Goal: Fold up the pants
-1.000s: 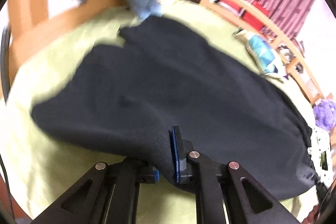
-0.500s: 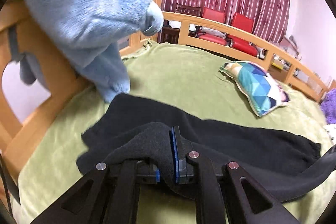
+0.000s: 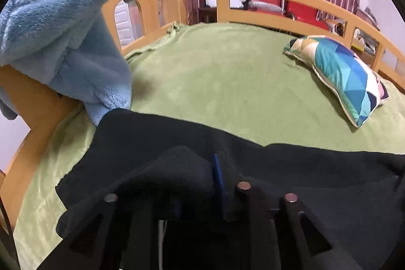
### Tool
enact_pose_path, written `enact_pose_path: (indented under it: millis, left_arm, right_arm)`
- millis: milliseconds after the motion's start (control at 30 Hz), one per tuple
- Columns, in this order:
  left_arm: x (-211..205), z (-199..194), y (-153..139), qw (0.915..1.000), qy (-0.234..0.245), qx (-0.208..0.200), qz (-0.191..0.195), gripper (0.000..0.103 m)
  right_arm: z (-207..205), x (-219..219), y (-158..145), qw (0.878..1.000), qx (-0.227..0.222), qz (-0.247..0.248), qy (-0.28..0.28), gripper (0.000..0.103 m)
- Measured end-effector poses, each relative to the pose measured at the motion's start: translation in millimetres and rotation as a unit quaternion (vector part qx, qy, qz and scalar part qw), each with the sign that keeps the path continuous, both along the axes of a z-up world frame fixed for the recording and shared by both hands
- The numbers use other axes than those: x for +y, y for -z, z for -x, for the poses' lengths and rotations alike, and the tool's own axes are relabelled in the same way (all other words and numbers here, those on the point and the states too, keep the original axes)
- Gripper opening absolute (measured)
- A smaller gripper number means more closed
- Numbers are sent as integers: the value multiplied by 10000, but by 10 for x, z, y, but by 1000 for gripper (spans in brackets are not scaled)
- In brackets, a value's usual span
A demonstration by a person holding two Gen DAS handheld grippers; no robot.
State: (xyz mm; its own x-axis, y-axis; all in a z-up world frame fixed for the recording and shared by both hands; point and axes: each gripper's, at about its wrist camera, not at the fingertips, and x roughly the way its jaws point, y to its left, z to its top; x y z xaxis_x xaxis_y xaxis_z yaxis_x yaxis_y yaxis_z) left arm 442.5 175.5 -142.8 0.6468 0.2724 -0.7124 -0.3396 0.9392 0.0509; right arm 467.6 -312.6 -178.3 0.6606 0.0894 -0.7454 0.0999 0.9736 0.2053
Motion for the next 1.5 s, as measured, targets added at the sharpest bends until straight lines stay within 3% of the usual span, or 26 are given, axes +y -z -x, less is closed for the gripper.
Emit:
enact_pose_path:
  millis: [67,133,167,333,567,767,867,933,1100,1133,1167,1233,1267,1333,1400,1500]
  left_arm:
    - [-22,107,-46,9995,135,-91,274,52]
    - [-35,232,-115,9988,213,-234,369,67]
    - [-64,339,-162,9986,260,-299,354,69]
    - [-178,814,-240,9977,471,-195,453,72]
    - [-239,1382,177,9914,451,107,1227,72]
    - [-156,1271,664,9824,187,368,1820,72]
    - [-104,1139,823,9786,41,363,2026,72]
    - [-84,1040,867,9780,-29,282,2066,77]
    - [12,807,886,9727,-385,45,2288,81]
    - [36,785,889,9719,-467,-10,2305,77]
    - [56,769,891,9732,-608,19,2217,50]
    - [113,783,889,9728,-647,10,2224,24]
    - [140,794,888,9696,-523,-15,2391,14]
    - [157,857,833,9677,-412,-39,2485,12]
    - [119,952,741,9692,-348,-72,2436,11]
    - [27,1167,640,9703,-309,-25,2398,11]
  right_arm:
    - [163,83,12,9994,20,280,-199,47]
    - [353,108,2,9978,-5,601,-293,55]
    - [443,84,12,9971,3,707,-295,57]
    - [920,-197,94,9968,334,710,-120,60]
    - [1393,-728,437,9952,811,424,334,61]
    - [1332,-987,582,9957,721,-197,538,66]
    - [1164,-970,708,9957,729,-238,516,79]
    - [1078,-943,749,9965,592,-203,553,86]
    - [805,-964,773,9947,452,-437,811,86]
    - [758,-978,773,9940,422,-490,877,78]
    - [714,-995,769,9931,369,-515,988,69]
    - [678,-1010,755,9911,357,-523,1167,27]
    - [699,-1027,724,9908,271,-682,1138,22]
    - [796,-1029,635,9902,80,-700,1210,16]
    - [946,-983,470,9924,-31,-438,1151,15]
    - [1248,-1062,274,9923,-48,-519,1126,12]
